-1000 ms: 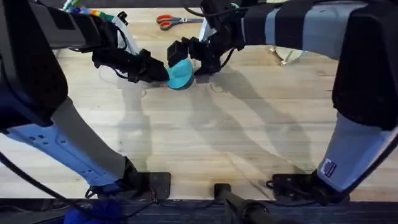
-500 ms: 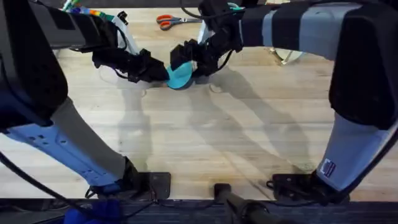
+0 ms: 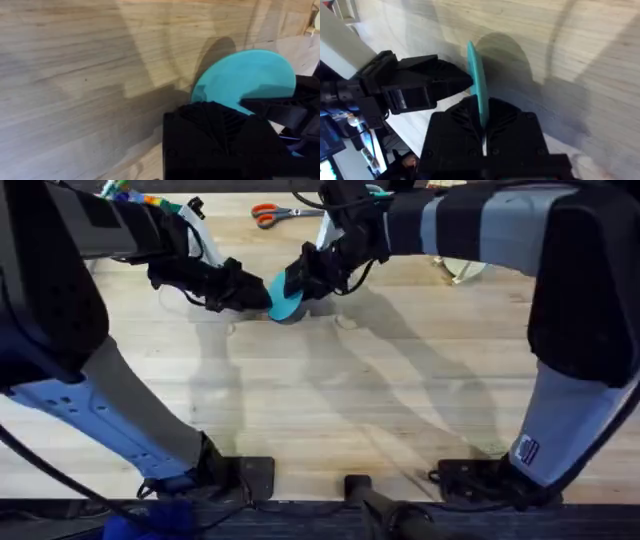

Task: Pick up the plates from the table one by one and place each into a slot on the dish rack.

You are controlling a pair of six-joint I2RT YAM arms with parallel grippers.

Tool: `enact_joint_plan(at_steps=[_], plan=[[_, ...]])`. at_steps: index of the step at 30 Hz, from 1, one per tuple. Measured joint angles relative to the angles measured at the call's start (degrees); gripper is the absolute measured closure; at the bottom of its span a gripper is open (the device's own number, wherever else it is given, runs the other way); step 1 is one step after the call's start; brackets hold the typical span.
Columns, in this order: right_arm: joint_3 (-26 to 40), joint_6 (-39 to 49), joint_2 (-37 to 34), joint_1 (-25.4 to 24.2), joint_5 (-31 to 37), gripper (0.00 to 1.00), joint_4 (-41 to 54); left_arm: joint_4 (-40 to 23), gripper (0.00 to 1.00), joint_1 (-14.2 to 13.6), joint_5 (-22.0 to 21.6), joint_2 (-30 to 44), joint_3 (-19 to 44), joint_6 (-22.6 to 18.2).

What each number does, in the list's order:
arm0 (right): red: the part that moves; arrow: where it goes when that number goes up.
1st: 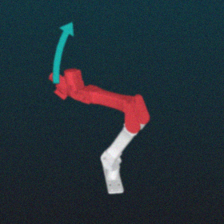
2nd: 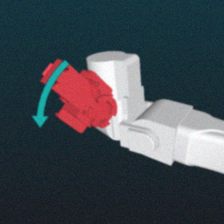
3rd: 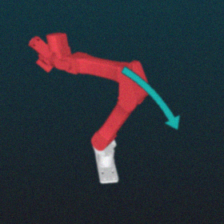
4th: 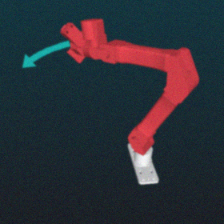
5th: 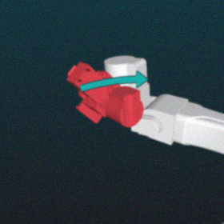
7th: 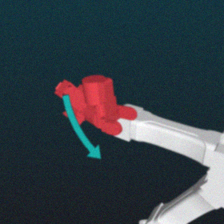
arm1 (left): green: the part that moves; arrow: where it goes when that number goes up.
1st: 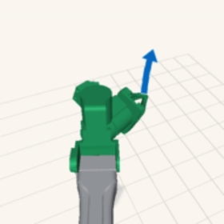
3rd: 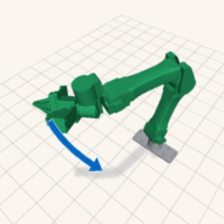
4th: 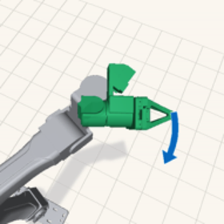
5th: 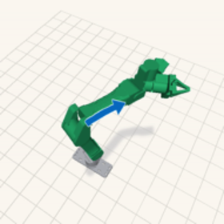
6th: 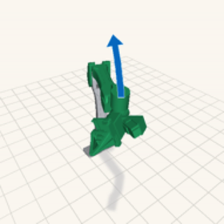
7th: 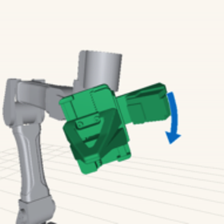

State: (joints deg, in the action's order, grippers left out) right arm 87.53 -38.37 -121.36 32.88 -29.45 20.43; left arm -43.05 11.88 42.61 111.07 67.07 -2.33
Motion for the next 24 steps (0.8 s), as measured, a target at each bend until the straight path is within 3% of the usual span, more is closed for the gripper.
enact_joint_plan(at_steps=[21,24], plan=[[0.0,0.6,0.0,0.0,-0.1,0.972,0.0,-1.0,0.96,0.0,-0.1,-0.1,0.1,-0.3],[0.0,1.9,0.0,0.0,-0.1,0.972,0.0,-3.1,0.96,-0.1,-2.0,-1.2,0.0,-1.0]])
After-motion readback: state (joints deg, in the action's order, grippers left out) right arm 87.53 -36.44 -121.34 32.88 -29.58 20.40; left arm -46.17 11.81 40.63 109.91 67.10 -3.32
